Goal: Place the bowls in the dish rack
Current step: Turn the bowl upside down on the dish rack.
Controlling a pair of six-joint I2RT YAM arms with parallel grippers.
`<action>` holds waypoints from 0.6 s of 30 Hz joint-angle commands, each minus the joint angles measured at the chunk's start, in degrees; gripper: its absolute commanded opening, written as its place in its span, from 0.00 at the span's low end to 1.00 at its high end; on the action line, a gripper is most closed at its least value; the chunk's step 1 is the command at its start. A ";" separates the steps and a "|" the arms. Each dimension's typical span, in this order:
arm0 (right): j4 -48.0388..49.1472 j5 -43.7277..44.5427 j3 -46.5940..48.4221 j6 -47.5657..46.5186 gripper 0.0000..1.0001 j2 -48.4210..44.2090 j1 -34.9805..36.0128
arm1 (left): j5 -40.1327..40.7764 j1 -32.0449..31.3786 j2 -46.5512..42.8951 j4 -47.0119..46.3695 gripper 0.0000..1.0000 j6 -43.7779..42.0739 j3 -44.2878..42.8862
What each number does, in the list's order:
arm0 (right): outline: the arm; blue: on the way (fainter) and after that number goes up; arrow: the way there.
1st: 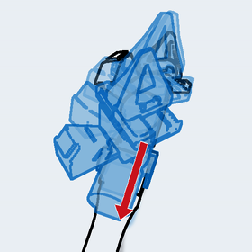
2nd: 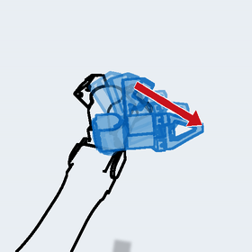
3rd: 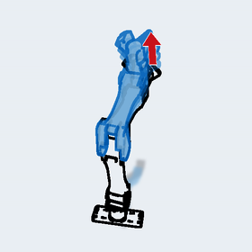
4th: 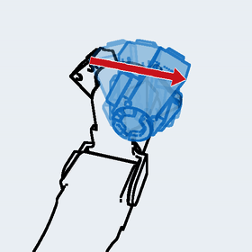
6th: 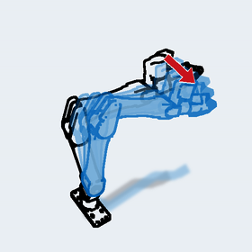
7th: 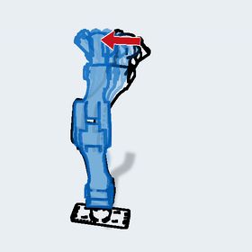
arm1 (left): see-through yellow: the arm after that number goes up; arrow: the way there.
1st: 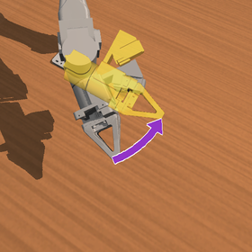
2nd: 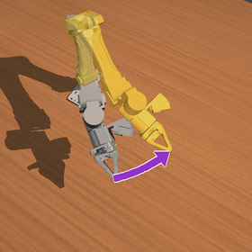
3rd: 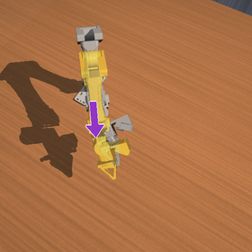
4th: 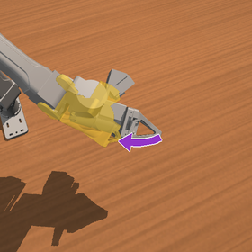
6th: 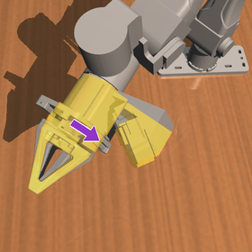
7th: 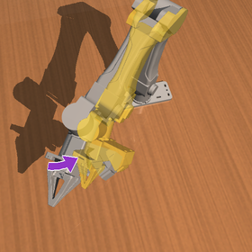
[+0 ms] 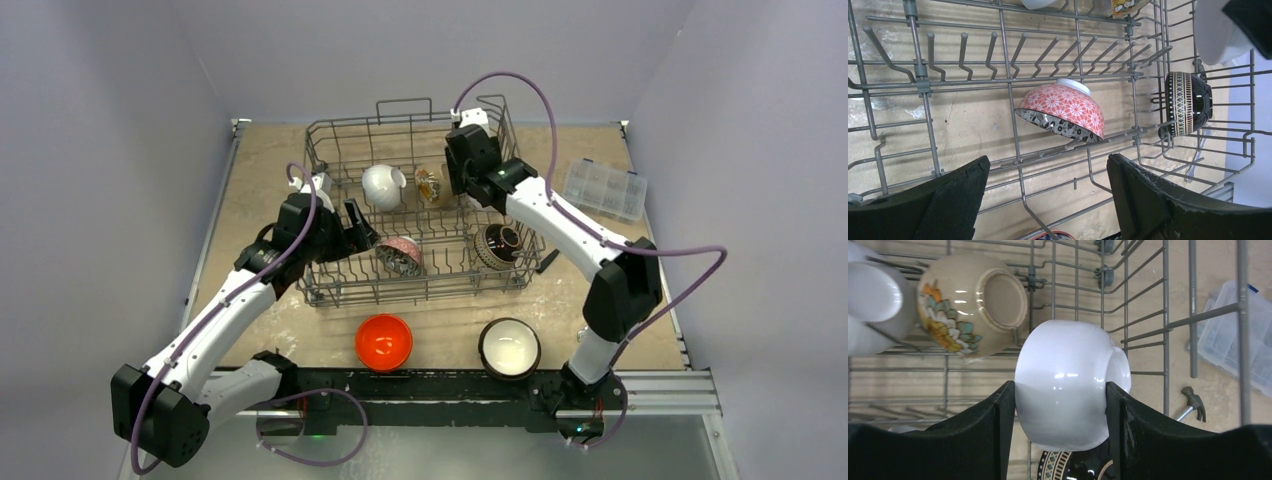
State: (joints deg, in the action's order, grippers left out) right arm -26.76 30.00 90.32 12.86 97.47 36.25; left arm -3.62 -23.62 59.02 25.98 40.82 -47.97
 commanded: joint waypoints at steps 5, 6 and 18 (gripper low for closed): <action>-2.52 10.30 2.69 2.64 0.00 7.41 -0.45 | -1.29 0.41 -0.49 -2.23 0.86 -0.81 -0.72; -2.39 10.66 2.48 2.83 0.00 8.11 -0.47 | -1.27 0.41 -0.49 -2.30 0.86 -0.83 -0.73; -4.77 11.19 0.82 4.59 0.00 10.67 -0.44 | -2.09 0.41 0.34 -2.90 0.86 -1.07 -1.49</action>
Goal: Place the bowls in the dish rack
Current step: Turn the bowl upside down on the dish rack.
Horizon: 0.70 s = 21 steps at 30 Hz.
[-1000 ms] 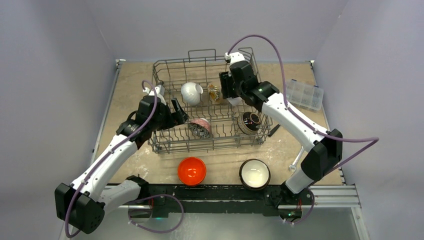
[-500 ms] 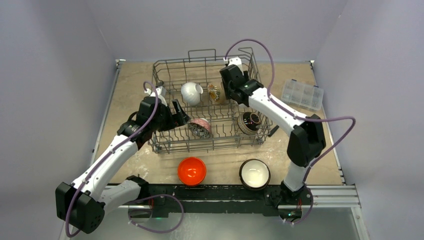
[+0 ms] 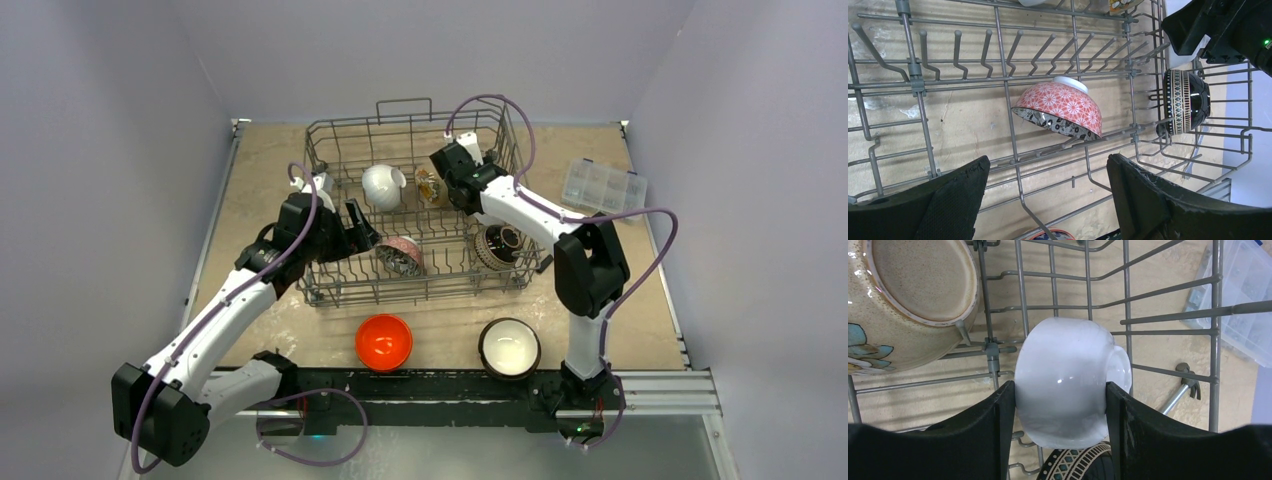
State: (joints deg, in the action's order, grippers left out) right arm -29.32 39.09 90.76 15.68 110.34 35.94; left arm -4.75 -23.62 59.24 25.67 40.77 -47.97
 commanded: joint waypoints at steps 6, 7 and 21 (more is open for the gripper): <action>-4.34 -0.97 -1.57 2.39 0.04 -3.47 -0.17 | -1.84 0.41 0.88 -3.35 0.86 -0.89 -1.51; -4.60 -0.99 -1.49 2.39 0.07 -3.55 -0.15 | -2.21 0.38 1.06 -3.65 0.86 -0.74 -1.41; -4.44 -6.91 2.28 -0.25 0.78 -11.57 -0.08 | -9.27 -0.29 1.82 -14.89 0.78 9.21 4.53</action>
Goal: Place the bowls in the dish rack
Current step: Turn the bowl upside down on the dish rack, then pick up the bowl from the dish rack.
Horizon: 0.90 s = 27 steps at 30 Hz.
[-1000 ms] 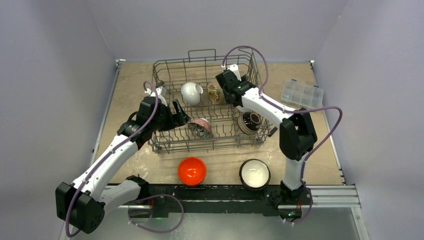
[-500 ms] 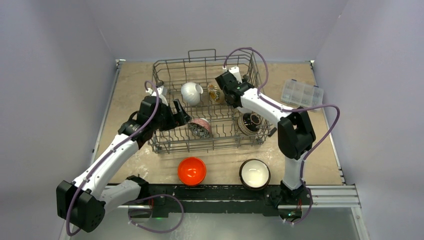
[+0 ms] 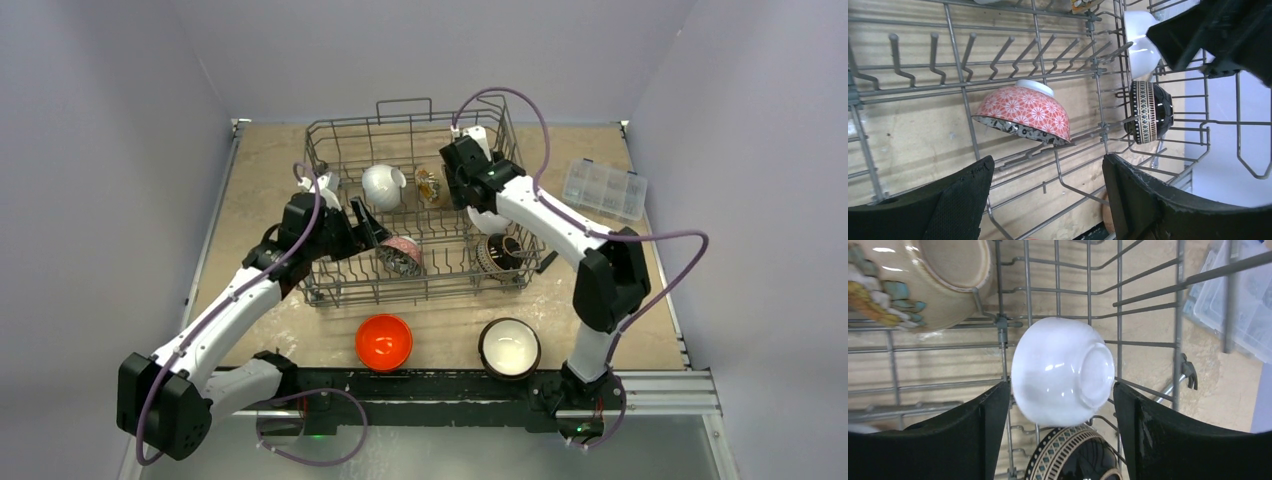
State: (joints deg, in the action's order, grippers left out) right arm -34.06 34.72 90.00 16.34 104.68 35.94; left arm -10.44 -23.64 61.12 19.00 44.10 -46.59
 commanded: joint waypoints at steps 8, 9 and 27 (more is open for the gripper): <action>5.98 -11.18 -1.09 -1.50 0.94 -12.41 -0.08 | 3.00 -7.98 4.09 -15.76 0.73 12.37 4.12; 6.69 -12.03 -1.80 -1.55 0.97 -13.30 -0.04 | 3.46 -8.36 4.86 -16.13 0.73 12.65 3.76; 8.93 -15.86 -5.79 -1.68 0.98 -16.79 -0.08 | 10.08 -9.43 13.84 -26.06 0.58 19.69 5.74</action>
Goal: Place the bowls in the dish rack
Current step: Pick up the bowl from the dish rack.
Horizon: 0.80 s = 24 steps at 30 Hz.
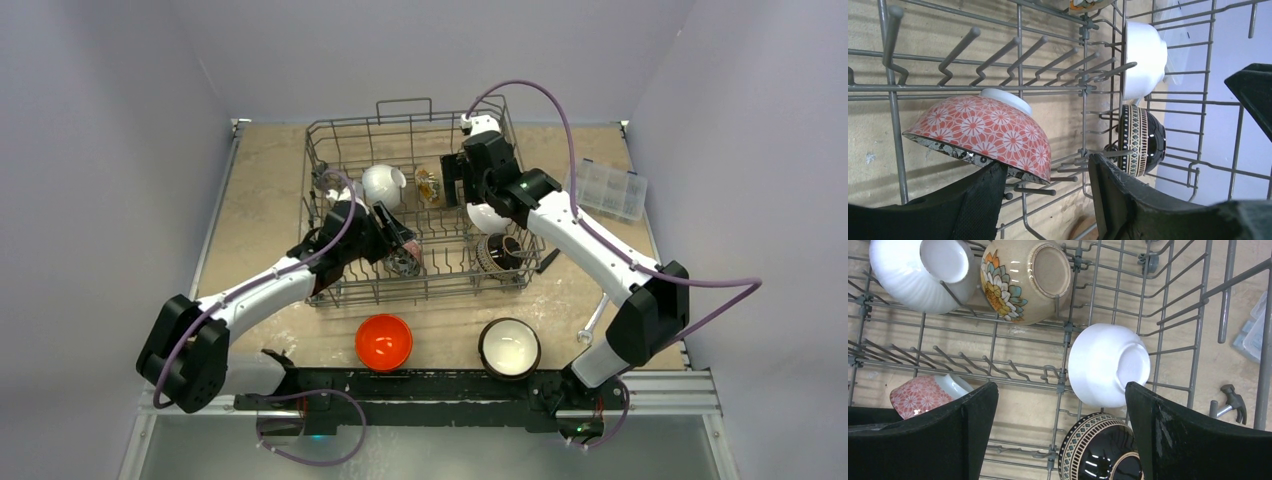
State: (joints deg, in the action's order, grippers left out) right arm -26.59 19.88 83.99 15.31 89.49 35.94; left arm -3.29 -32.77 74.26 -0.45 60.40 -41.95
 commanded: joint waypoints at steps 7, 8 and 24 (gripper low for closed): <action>2.68 -4.60 -0.20 -0.78 0.98 -2.40 -0.08 | 5.79 -0.52 1.94 -12.86 0.38 7.11 3.81; 3.11 -5.48 -0.58 -0.76 0.98 -2.66 -0.08 | 5.76 -0.49 2.18 -13.33 0.35 7.55 3.95; 11.39 -19.48 -8.26 -2.36 0.98 -7.00 -0.04 | 8.86 -0.45 -11.15 -6.55 0.00 3.06 2.52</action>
State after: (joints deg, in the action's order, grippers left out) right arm -19.64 5.52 76.51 14.87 84.75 35.94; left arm 3.53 -33.65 69.06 -8.34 67.16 -36.32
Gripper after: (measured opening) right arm 0.977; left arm 0.028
